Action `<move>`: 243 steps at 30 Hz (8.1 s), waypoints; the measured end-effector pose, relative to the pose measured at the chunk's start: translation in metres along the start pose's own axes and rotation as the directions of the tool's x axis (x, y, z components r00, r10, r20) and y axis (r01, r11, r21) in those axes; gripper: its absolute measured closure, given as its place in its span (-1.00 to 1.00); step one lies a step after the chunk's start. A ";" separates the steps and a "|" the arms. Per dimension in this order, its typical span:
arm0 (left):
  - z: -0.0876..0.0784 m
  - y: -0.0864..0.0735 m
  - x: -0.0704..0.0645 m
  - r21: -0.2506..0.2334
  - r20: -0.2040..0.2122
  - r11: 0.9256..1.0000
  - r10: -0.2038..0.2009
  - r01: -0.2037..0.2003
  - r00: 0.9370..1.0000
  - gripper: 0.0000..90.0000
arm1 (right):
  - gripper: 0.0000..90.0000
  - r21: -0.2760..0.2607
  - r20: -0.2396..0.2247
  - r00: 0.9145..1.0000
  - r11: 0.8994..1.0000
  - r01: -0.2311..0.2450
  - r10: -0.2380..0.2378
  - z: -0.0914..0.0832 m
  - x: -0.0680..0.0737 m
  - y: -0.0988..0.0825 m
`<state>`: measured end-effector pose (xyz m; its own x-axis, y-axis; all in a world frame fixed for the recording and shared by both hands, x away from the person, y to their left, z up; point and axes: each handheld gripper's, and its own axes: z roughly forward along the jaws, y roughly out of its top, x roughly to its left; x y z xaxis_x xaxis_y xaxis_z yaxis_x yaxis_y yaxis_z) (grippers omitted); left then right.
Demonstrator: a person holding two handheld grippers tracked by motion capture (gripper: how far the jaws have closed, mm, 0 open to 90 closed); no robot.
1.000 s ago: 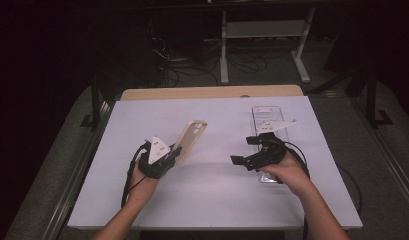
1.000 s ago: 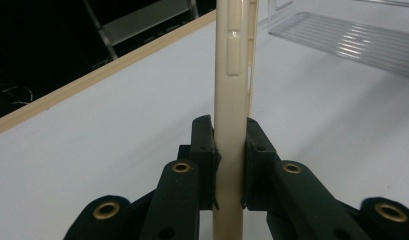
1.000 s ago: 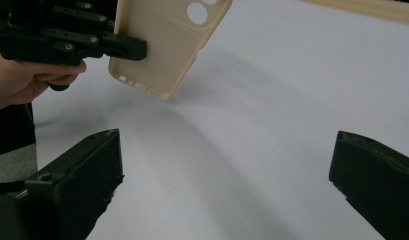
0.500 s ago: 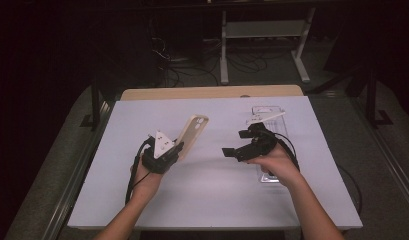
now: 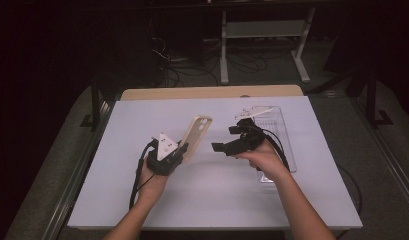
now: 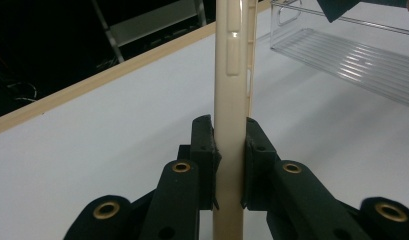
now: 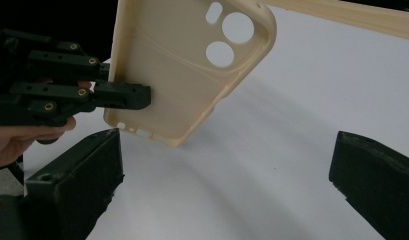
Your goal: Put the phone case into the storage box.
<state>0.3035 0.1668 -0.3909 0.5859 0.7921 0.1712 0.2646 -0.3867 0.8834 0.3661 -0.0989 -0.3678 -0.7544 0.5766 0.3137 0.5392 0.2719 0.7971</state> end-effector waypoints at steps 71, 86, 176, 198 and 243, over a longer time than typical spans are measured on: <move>0.003 0.003 -0.034 -0.042 0.037 0.999 -0.013 0.015 0.999 0.76 | -1.00 -0.142 -0.148 0.957 0.952 -0.270 0.249 0.049 0.012 -0.008; 0.003 0.002 -0.039 -0.047 0.036 0.999 -0.008 0.010 0.999 0.75 | -0.86 -0.138 -0.161 0.944 0.941 -0.309 0.287 0.048 0.010 -0.009; -0.051 -0.078 0.055 0.116 0.426 0.993 -0.018 -0.035 0.905 -1.00 | -0.80 -0.147 -0.112 0.969 0.961 -0.234 0.219 0.036 0.008 -0.008; -0.046 -0.079 0.055 0.149 0.429 0.988 -0.026 -0.043 0.903 -1.00 | -0.80 -0.154 -0.082 0.979 0.968 -0.197 0.186 0.015 0.008 0.005; -0.046 -0.079 0.055 0.134 0.421 0.990 -0.024 -0.036 0.907 -1.00 | -0.79 -0.291 0.010 0.974 0.932 -0.216 0.228 -0.068 -0.028 0.018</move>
<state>0.2794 0.2622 -0.4318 0.8473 0.5287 -0.0494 0.3436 -0.4750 0.8102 0.3718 -0.1626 -0.3269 -0.6077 0.6310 0.4822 0.5561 -0.0954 0.8256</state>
